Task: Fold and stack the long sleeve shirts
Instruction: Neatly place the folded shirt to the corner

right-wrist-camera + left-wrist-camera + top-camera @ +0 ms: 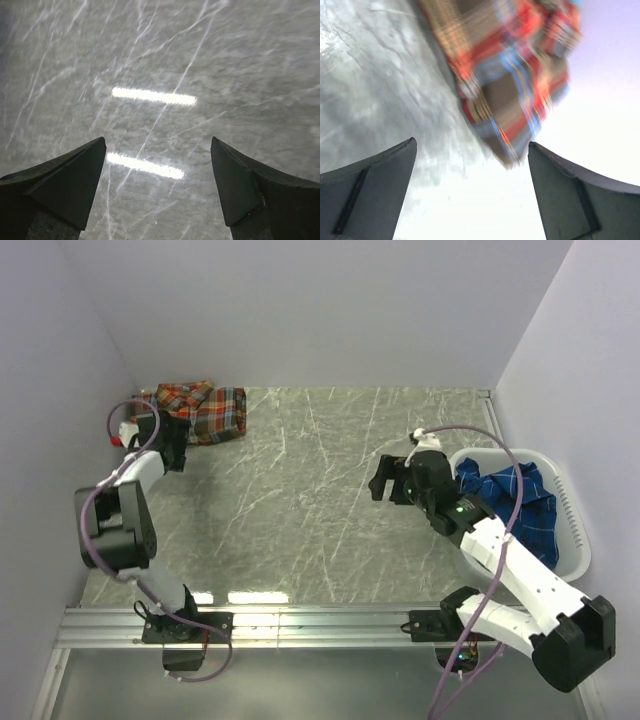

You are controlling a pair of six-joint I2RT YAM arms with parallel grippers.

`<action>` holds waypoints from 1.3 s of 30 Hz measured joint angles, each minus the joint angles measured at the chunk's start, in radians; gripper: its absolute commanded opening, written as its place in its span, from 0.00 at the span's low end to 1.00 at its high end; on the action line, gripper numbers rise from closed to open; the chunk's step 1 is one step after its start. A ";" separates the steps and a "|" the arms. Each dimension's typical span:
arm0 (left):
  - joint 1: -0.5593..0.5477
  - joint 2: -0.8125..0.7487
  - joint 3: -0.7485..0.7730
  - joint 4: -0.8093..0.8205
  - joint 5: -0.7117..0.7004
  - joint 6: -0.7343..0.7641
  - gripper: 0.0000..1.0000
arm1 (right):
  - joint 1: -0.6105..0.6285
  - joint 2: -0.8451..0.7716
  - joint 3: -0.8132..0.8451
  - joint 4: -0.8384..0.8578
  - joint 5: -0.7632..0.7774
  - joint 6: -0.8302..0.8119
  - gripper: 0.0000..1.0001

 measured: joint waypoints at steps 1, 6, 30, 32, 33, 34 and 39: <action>-0.002 -0.051 -0.002 -0.034 0.006 0.046 0.99 | 0.000 -0.010 0.015 -0.018 0.029 0.001 0.95; -0.005 -0.353 0.002 -0.183 0.017 0.298 0.99 | -0.003 -0.066 0.115 -0.108 0.183 0.014 0.95; -0.395 -1.420 0.113 -0.607 -0.459 0.957 0.99 | -0.004 -0.525 0.203 -0.196 0.547 -0.062 1.00; -0.402 -1.491 0.029 -0.583 -0.509 0.957 0.99 | -0.004 -0.573 0.151 -0.167 0.551 -0.078 1.00; -0.404 -1.523 -0.019 -0.571 -0.526 0.954 0.99 | -0.004 -0.593 0.128 -0.157 0.555 -0.086 1.00; -0.406 -1.556 -0.072 -0.562 -0.541 0.949 0.99 | -0.004 -0.606 0.112 -0.151 0.558 -0.092 1.00; -0.408 -1.624 -0.241 -0.541 -0.585 0.916 0.99 | -0.004 -0.655 0.035 -0.103 0.569 -0.119 1.00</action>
